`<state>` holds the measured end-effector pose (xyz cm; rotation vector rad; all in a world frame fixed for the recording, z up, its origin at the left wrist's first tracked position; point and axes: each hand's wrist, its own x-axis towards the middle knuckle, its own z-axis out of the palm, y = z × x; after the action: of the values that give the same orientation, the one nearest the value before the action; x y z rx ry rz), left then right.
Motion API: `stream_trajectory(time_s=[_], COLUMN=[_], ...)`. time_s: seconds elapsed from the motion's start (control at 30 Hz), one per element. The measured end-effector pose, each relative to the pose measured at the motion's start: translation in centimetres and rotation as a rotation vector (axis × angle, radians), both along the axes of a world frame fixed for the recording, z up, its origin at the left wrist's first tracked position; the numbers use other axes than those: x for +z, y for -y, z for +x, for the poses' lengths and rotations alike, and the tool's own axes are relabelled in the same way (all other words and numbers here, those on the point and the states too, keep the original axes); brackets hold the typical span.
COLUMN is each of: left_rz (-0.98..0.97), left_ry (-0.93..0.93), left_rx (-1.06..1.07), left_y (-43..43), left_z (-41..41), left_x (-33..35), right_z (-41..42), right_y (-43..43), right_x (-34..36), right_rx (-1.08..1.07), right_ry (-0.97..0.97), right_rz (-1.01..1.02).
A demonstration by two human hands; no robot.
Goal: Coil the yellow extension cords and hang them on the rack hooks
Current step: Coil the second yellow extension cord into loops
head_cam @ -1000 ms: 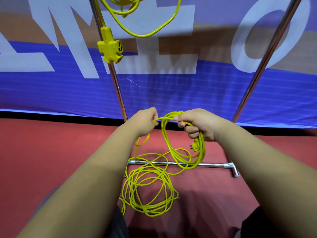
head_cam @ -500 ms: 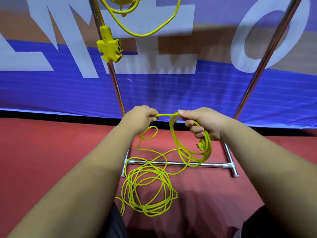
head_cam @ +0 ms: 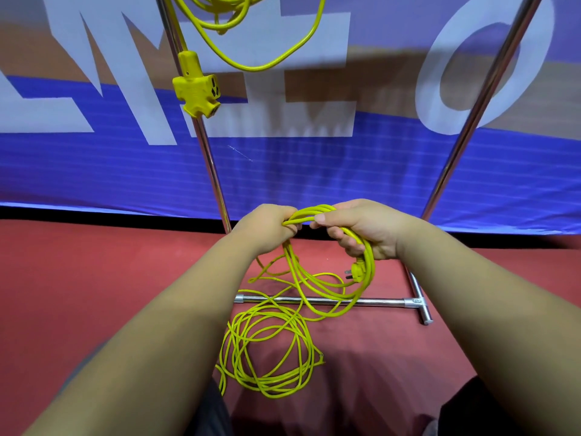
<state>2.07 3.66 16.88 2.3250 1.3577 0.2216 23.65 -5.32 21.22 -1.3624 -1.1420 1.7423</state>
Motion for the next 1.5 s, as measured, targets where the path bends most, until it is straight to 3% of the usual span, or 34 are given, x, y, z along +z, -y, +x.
stream_trajectory(time_s=[0.13, 0.23, 0.37, 0.53, 0.7, 0.97, 1.3, 1.5], left_rz=[0.133, 0.174, 0.051, -0.080, -0.124, 0.065, -0.117, -0.100], left_ry=[-0.158, -0.149, 0.052, -0.069, -0.050, -0.426, -0.491, -0.345], left_rx=[-0.018, -0.017, 0.036, 0.033, 0.136, 0.293, 0.393, 0.023], left_y=[0.2, 0.1, -0.4, -1.0, -1.9, -2.4, -1.5, -0.5], left_z=[0.3, 0.3, -0.4, -2.9, -4.9, -6.7, -5.6, -4.0], left_x=[0.6, 0.2, 0.0, -0.9, -1.6, -2.2, -0.9, 1.2], right_z=[0.1, 0.0, 0.0, 1.2, 2.1, 3.6, 4.1, 4.9], right_y=[0.3, 0.4, 0.1, -0.1, -0.2, -0.8, -0.9, -1.5], right_x=[0.2, 0.4, 0.5, 1.1, 1.6, 1.7, 0.8, -0.5], right_rx=[0.054, 0.072, -0.056, -0.247, -0.420, -0.728, -0.944, -0.956], right_ry=[0.040, 0.055, 0.024, -0.146, -0.315, -0.485, -0.289, -0.165], right_rz=[-0.020, -0.014, 0.016, 0.021, 0.053, 0.122, 0.141, 0.101])
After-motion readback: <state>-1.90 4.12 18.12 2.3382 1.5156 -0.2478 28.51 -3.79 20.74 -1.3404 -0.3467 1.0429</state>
